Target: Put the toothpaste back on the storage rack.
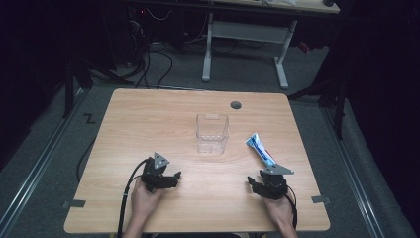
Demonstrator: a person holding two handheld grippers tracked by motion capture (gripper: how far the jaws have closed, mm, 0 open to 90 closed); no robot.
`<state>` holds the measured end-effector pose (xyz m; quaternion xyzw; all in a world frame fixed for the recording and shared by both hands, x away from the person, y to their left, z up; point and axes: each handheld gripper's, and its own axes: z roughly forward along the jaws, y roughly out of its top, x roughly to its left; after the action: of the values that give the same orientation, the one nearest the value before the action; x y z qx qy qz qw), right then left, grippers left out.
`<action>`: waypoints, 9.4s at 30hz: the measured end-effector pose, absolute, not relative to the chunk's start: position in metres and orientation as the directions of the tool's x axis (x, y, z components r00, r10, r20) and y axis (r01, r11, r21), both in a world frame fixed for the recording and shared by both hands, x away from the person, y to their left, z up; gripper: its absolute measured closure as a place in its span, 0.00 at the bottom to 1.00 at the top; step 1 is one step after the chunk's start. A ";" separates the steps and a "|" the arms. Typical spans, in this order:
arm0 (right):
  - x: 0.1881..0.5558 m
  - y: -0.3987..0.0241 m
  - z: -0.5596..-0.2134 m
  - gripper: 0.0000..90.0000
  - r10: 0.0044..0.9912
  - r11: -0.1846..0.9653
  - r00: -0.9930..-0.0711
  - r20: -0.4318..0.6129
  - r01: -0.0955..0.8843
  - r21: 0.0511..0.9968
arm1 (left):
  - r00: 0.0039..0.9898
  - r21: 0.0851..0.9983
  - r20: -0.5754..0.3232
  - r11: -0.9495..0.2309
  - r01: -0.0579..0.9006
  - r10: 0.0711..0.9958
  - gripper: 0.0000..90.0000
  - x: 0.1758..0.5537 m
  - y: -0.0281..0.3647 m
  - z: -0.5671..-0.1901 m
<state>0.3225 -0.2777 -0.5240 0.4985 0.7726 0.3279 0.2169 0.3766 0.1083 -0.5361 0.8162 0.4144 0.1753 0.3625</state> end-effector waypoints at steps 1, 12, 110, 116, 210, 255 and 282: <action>0.322 -0.278 -0.523 0.48 0.913 0.283 -0.409 -0.003 0.628 0.725 | 0.595 0.737 -0.014 -0.394 0.549 0.804 0.24 0.377 0.108 -0.536; 0.313 -0.284 -0.517 0.52 0.910 0.265 -0.414 0.006 0.594 0.759 | 0.594 0.737 -0.014 -0.394 0.550 0.804 0.23 0.377 0.108 -0.536; 0.407 -0.296 -0.450 0.55 0.894 0.427 -0.421 -0.155 0.693 0.581 | 0.592 0.737 -0.015 -0.391 0.551 0.806 0.23 0.377 0.108 -0.536; 0.417 -0.288 -0.455 0.54 0.886 0.448 -0.431 -0.169 0.702 0.553 | 0.592 0.737 -0.015 -0.391 0.551 0.806 0.23 0.377 0.108 -0.536; 0.439 -0.291 -0.431 0.82 0.877 0.402 -0.481 -0.009 0.721 0.564 | 0.592 0.737 -0.013 -0.393 0.551 0.806 0.23 0.377 0.108 -0.536; 0.418 -0.288 -0.382 0.82 0.795 0.282 -0.589 0.142 0.567 0.774 | 0.587 0.736 -0.013 -0.390 0.554 0.809 0.23 0.377 0.108 -0.536; 0.422 -0.263 -0.354 0.81 0.765 0.281 -0.632 0.124 0.500 0.820 | 0.587 0.735 -0.013 -0.390 0.554 0.809 0.23 0.377 0.108 -0.536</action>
<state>0.4223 -0.2629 -0.3542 0.4021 0.7862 0.4450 0.1490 0.3768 0.1079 -0.5361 0.8148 0.4184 0.1771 0.3602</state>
